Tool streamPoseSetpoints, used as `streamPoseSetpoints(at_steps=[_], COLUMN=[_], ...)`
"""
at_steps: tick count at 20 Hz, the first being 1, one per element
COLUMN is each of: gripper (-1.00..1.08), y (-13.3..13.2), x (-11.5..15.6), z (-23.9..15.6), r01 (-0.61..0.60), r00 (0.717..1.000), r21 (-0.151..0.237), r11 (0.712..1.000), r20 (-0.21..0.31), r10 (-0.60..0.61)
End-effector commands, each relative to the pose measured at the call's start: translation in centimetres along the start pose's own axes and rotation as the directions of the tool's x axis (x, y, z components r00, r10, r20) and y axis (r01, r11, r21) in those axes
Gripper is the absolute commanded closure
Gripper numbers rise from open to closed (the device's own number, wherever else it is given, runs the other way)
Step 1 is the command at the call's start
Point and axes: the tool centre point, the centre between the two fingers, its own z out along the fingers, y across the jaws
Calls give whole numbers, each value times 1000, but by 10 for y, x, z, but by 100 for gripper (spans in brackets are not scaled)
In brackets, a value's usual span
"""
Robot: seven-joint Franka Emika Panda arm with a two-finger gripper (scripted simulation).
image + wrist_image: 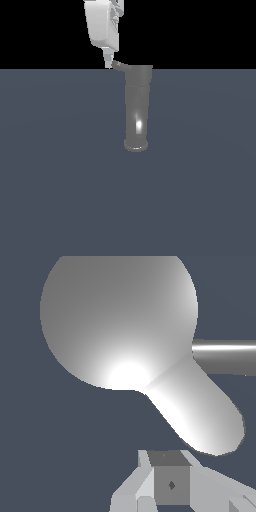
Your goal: Turn on the faucet by rotating a designated handle.
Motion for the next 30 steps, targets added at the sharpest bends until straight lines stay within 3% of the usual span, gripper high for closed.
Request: streamPoseSetpoints(at_steps=[1,13,14,28,29,30], gripper=[108,108,108,108,108,108], y=[9,41,39,61,61,60], x=[13,29,12,92,92,55], z=[0,-1,0,-1,-1,-1], r01=[-15,-15,11,-14,-14,45], r00=[1000,1000,1000,1000,1000,999], r21=[-6,-9,-7,-9,-9,-10], r11=[1000,1000,1000,1000,1000,999], r20=[-5,-6,-2,-6,-6,-2], r10=[15,15,-11,14,14,-45])
